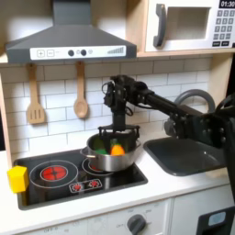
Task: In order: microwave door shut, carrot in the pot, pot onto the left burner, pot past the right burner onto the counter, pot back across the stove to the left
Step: 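Slide the pot past the right burner onto the counter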
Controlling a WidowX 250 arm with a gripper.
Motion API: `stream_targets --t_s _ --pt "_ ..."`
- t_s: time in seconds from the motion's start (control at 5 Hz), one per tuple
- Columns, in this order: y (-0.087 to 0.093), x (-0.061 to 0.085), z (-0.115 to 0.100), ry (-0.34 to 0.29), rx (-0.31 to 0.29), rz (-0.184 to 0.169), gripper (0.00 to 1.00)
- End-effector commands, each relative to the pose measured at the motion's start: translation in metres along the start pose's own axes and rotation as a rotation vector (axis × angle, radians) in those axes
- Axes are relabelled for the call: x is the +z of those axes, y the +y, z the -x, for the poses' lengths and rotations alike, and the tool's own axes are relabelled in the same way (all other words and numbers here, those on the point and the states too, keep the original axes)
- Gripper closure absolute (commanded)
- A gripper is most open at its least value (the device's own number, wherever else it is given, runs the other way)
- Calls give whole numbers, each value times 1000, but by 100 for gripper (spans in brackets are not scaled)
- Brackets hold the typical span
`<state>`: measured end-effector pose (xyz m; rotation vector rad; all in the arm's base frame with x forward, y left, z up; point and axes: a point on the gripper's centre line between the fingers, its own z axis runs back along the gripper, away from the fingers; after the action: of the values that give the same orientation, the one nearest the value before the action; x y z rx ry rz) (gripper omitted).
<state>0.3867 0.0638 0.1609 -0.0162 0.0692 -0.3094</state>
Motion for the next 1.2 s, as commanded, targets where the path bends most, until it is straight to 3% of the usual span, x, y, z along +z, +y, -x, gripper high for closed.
stream_targets --t_s 0.0,0.6,0.8,1.0 --pt "-14 0 -4 6 -45 -3 0" --pt "-30 -1 -6 20 -101 1 0" --pt "-30 0 -5 20 -97 -2 0" --pt "-25 12 1 2 -67 -14 0"
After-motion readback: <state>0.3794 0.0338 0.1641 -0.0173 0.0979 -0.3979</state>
